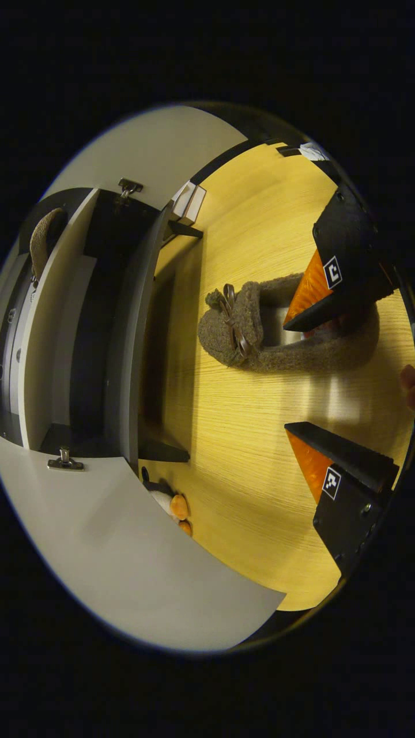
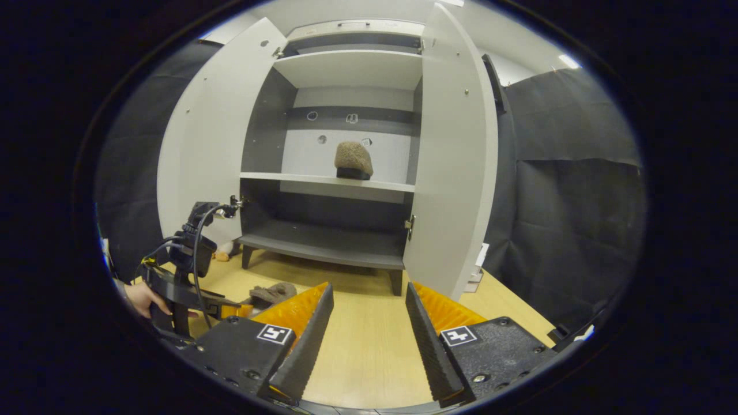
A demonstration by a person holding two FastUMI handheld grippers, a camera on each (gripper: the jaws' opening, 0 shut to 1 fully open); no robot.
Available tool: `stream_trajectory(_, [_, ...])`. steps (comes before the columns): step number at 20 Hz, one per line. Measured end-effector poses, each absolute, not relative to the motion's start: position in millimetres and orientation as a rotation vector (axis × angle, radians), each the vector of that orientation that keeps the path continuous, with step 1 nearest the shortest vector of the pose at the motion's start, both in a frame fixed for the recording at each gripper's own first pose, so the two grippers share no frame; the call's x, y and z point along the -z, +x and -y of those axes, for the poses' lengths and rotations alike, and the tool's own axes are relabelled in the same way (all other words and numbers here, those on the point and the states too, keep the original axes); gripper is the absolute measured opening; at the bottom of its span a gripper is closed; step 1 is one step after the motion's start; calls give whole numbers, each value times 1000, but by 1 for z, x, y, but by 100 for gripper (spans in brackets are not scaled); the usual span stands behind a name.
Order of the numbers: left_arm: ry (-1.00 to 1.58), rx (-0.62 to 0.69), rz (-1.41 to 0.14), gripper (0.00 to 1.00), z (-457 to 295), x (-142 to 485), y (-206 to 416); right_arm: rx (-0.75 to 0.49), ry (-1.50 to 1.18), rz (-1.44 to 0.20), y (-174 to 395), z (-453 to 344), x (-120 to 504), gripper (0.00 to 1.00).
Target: Grab one shoe with the right hand and put it into the shoe cabinet, grab the other shoe with the left hand and put it into the shoe cabinet; then close the right door with the right hand and the left door with the left hand.
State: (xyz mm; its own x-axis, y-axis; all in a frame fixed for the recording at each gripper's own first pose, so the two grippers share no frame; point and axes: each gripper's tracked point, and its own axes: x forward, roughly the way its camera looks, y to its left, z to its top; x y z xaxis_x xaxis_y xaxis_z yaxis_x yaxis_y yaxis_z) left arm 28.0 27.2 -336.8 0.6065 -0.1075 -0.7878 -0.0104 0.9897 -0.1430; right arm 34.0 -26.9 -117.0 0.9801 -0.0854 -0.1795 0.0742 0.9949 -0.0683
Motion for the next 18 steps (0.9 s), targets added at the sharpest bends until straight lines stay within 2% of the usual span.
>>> stream_trajectory(1, [-151, 48, -916, 96, -28, 342, 31, 83, -61, -187, 34, 28, 118, 80])
stream_trajectory(9, [-225, 24, -887, 93, -25, 356, 54, 85, -61, -203, 43, 29, 122, 80])
stream_trajectory(11, [-251, 44, -876, 86, -18, 357, 58, 81, -64, -206, 44, 29, 123, 80])
stream_trajectory(13, [-284, 53, -854, 63, -10, 354, 60, 76, -67, -210, 45, 28, 125, 80])
stream_trajectory(14, [-300, 51, -846, 40, -6, 355, 62, 74, -69, -211, 45, 28, 125, 80])
stream_trajectory(15, [-305, 34, -832, 34, -8, 353, 62, 72, -72, -211, 45, 28, 124, 80])
stream_trajectory(16, [-288, 7, -814, 21, -12, 355, 64, 70, -75, -210, 45, 27, 125, 80])
stream_trajectory(17, [-294, -6, -798, 19, -15, 350, 62, 67, -76, -210, 45, 27, 125, 80])
stream_trajectory(18, [-306, -3, -793, 4, -12, 353, 65, 63, -78, -209, 46, 26, 125, 80])
